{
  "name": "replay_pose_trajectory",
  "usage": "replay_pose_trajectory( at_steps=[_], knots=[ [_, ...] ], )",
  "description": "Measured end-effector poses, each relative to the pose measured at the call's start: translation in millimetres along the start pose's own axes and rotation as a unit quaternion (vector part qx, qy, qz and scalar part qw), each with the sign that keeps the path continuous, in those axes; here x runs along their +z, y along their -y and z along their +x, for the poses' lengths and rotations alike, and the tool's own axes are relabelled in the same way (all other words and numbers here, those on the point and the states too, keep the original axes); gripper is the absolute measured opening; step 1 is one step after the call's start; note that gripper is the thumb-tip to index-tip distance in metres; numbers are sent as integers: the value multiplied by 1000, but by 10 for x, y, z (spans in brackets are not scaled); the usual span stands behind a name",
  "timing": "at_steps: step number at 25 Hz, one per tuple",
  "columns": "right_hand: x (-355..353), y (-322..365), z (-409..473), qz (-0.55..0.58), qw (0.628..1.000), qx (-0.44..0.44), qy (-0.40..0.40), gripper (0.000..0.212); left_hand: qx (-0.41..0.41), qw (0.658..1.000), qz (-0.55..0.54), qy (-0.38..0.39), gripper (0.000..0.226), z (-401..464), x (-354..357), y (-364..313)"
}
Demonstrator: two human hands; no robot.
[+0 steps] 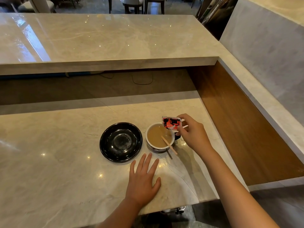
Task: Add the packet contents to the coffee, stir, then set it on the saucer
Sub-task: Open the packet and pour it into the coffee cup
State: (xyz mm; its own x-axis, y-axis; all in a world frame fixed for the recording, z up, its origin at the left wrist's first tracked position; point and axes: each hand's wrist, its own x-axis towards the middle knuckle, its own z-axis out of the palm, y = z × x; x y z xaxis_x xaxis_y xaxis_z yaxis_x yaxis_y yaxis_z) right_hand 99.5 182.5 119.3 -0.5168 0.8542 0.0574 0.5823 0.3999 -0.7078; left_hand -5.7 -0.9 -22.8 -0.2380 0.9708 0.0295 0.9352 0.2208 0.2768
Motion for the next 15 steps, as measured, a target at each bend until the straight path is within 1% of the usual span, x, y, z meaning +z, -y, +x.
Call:
replay_pose_trajectory(
  at_steps=[2,3,6,8,10,14,15],
  knots=[
    [57,-92,-37,98,992,68,-29,9,-1,1000,0,1,59,2,4,1],
    [86,-143,-64,147,983,100,-42,8,-2,1000,0,2,59,2,3,0],
    [152,-275,-173,283,940,176,-66,14,-2,1000,4,1,59,8,5,2],
    [168,-323,-265,381,897,213,-76,15,1,1000,8,0,59,9,8,0],
    [164,-366,-338,471,847,230,-88,12,2,1000,13,-3,59,7,12,-1],
    [85,-428,-403,606,745,257,-112,18,1,1000,16,-1,60,5,22,6],
    [45,-472,-428,624,726,264,-120,17,1,1000,17,1,60,6,23,6]
  ],
)
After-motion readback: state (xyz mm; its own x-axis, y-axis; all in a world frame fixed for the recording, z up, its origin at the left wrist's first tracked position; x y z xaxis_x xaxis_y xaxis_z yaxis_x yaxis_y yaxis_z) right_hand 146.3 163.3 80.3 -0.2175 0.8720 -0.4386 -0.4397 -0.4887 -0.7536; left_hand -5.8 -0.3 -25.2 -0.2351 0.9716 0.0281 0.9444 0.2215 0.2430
